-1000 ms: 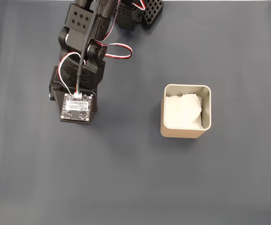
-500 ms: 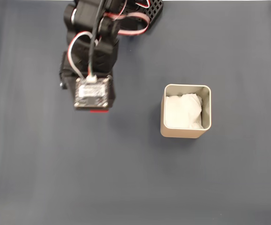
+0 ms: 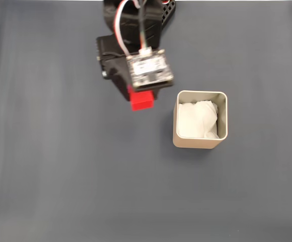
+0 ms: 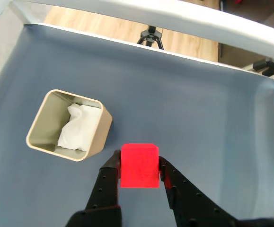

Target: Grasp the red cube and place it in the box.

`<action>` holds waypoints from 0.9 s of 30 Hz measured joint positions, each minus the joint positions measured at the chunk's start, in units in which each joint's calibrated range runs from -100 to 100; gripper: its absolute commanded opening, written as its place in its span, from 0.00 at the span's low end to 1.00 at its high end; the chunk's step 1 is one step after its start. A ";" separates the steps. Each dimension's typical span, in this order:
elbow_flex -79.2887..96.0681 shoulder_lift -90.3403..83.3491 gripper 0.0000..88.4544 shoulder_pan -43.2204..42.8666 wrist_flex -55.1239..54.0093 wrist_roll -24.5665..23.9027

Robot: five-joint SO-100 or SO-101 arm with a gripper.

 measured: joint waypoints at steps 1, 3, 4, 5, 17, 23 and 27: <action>-0.36 -0.09 0.00 -0.82 0.08 0.10; -0.82 -0.35 0.00 -2.46 0.16 0.24; -1.09 -0.43 0.00 -3.28 0.16 0.34; -1.36 -0.43 0.00 -4.02 0.16 0.44; -3.00 1.04 0.00 -11.10 -2.73 0.78; -3.00 3.64 0.00 -13.18 -5.53 0.63; -3.00 5.11 0.00 -14.23 -7.14 0.59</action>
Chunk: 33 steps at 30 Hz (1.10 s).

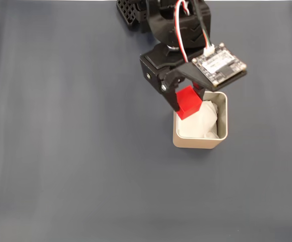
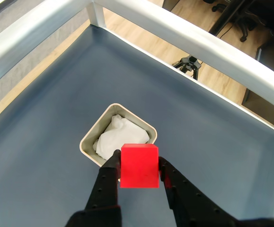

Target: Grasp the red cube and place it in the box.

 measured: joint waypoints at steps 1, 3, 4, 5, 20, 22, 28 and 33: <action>0.00 0.43 0.00 -0.15 -0.24 0.00; -0.18 1.04 0.00 -0.45 -0.96 0.00; -0.18 1.39 0.00 -0.60 -1.28 0.00; -0.18 1.73 0.00 -0.74 -1.60 0.00; -0.27 4.25 0.01 -2.83 -2.81 -0.88; -0.27 4.42 0.01 -2.83 -2.81 -0.88; -0.36 4.51 0.13 -2.83 -2.89 -1.12; -0.36 4.51 0.28 -2.83 -3.29 -2.69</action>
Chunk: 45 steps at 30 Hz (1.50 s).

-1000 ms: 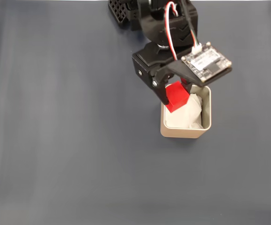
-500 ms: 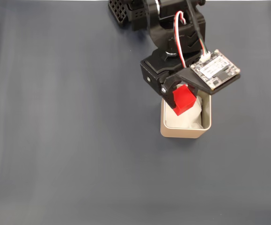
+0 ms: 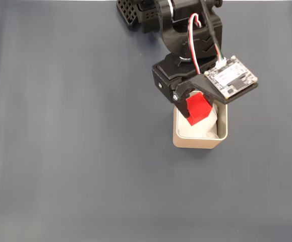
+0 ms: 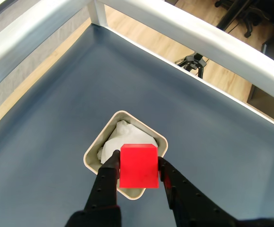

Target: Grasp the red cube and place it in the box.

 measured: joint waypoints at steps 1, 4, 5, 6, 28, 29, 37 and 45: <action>0.00 0.00 0.32 0.00 0.00 -0.15; 0.00 0.00 0.41 0.00 -0.24 -0.93; 0.00 0.00 0.44 0.00 -0.32 -1.27; 0.00 0.00 0.46 0.00 -0.40 -1.42; 0.00 -0.69 0.51 0.15 -0.48 -1.95; 0.00 -0.87 0.49 0.15 -0.48 -1.95; 0.00 -2.17 0.14 1.79 -2.65 -2.10; 3.27 -5.46 0.00 6.93 -6.98 -2.59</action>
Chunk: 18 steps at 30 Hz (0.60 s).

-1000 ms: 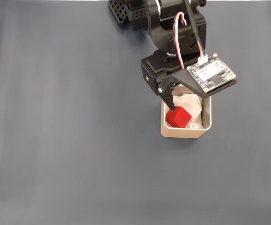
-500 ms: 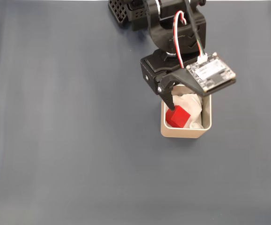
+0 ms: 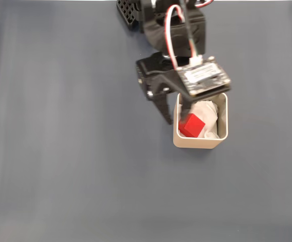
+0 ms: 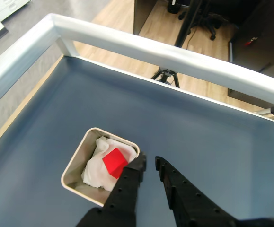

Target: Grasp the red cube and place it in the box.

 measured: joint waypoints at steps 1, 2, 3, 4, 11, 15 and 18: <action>0.45 -0.61 0.00 0.82 -0.32 0.00; 1.09 -1.30 0.00 1.64 -0.56 0.00; 1.64 -1.91 0.00 2.46 -0.72 0.00; 2.36 -2.69 0.00 3.20 -0.96 0.00; 13.55 -12.05 0.00 9.09 -3.53 0.00; 24.09 -19.94 0.00 11.99 -5.93 0.39; 32.45 -26.53 0.00 13.33 -6.82 0.49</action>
